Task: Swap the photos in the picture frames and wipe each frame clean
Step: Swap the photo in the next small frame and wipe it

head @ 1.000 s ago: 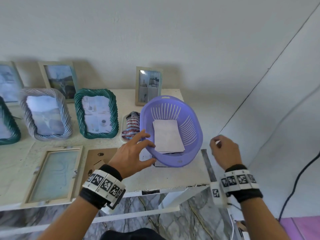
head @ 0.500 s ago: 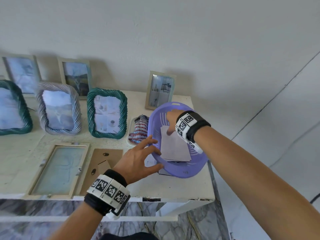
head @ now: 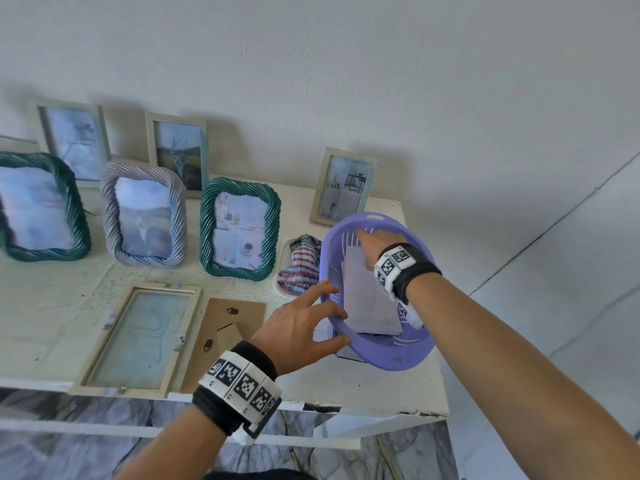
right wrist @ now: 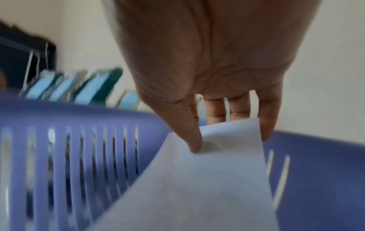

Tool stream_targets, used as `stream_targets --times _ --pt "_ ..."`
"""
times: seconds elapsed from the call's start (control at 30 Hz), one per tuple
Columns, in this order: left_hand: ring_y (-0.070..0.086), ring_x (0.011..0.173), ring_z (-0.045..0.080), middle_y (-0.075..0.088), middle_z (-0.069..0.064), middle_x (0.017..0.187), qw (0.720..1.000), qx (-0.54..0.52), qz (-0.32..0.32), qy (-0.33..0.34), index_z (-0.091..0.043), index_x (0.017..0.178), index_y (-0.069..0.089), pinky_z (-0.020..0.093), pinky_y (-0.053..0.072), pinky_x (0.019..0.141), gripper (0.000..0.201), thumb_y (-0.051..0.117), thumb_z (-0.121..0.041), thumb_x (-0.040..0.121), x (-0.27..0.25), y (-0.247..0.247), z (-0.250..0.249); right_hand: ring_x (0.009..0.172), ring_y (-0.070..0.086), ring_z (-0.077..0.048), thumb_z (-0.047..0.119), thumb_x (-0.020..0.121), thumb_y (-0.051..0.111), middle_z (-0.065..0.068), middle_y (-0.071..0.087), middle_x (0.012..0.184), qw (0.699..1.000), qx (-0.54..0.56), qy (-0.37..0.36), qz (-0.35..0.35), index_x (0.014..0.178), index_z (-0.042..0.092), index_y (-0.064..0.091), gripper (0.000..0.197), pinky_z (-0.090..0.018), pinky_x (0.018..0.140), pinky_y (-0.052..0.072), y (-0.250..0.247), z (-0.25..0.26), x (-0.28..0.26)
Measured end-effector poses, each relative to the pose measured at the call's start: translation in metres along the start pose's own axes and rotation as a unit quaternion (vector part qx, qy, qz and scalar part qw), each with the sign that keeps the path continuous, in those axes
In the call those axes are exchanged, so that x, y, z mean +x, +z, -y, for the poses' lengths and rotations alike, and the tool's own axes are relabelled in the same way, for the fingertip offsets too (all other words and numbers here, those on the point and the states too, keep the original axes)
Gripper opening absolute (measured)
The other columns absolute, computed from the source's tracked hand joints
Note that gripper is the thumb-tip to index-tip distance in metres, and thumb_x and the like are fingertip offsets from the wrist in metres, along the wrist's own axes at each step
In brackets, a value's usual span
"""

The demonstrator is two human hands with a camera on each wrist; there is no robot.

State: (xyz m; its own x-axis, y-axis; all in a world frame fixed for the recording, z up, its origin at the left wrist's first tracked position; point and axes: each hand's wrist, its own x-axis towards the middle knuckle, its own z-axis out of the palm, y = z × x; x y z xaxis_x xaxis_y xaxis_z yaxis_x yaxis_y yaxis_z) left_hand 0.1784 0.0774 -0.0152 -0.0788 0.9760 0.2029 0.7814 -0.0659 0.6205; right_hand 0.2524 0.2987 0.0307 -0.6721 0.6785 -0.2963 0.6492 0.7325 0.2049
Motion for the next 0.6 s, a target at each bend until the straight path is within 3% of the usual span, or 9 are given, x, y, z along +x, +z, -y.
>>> stream_targets --times 0.1,0.27,0.4,0.47,0.6 --pt "0.054 0.117 0.007 0.048 -0.012 0.137 0.998 -0.052 -0.038 0.009 -0.032 0.113 0.064 0.038 0.053 0.089 0.040 0.051 -0.058 0.086 -0.001 -0.011 0.004 0.092 0.057 -0.029 0.006 0.091 0.046 -0.011 0.060 0.115 0.992 0.127 0.017 -0.013 0.119 0.019 0.050 0.031 -0.034 0.076 0.048 -0.024 -0.011 -0.017" --pt "0.059 0.105 0.001 0.061 -0.006 0.115 0.982 -0.122 -0.139 0.027 -0.020 0.109 0.068 0.027 0.052 0.088 0.024 0.061 -0.033 0.089 -0.006 -0.052 0.016 0.082 0.046 -0.022 0.004 0.093 0.042 -0.010 0.061 0.111 0.959 0.224 0.011 -0.175 0.119 0.015 0.053 0.031 -0.027 0.071 0.032 -0.077 -0.008 -0.069" --pt "0.061 0.100 0.004 0.063 -0.008 0.110 0.969 -0.172 -0.178 -0.005 -0.020 0.115 0.064 0.020 0.053 0.082 0.028 0.061 -0.033 0.090 -0.020 -0.091 0.031 0.076 0.049 -0.017 0.005 0.092 0.046 -0.003 0.063 0.105 0.932 0.261 -0.034 -0.249 0.117 0.015 0.056 0.029 -0.023 0.064 0.036 -0.114 0.034 -0.099" --pt "0.063 0.098 0.003 0.065 -0.007 0.111 0.959 -0.217 -0.177 -0.049 -0.018 0.120 0.063 0.014 0.051 0.079 0.030 0.064 -0.029 0.092 -0.030 -0.110 0.042 0.069 0.054 -0.015 0.005 0.091 0.048 0.004 0.062 0.094 0.915 0.310 -0.067 -0.248 0.114 0.017 0.058 0.027 -0.014 0.059 0.039 -0.123 0.068 -0.108" --pt "0.065 0.081 0.007 0.070 -0.004 0.095 0.941 -0.280 -0.163 -0.100 -0.021 0.110 0.066 0.022 0.054 0.070 0.024 0.067 -0.030 0.088 -0.060 -0.138 0.076 0.080 0.058 -0.024 0.009 0.093 0.052 -0.005 0.059 0.084 0.889 0.386 -0.133 -0.208 0.113 0.020 0.059 0.024 -0.036 0.071 0.046 -0.108 0.135 -0.102"
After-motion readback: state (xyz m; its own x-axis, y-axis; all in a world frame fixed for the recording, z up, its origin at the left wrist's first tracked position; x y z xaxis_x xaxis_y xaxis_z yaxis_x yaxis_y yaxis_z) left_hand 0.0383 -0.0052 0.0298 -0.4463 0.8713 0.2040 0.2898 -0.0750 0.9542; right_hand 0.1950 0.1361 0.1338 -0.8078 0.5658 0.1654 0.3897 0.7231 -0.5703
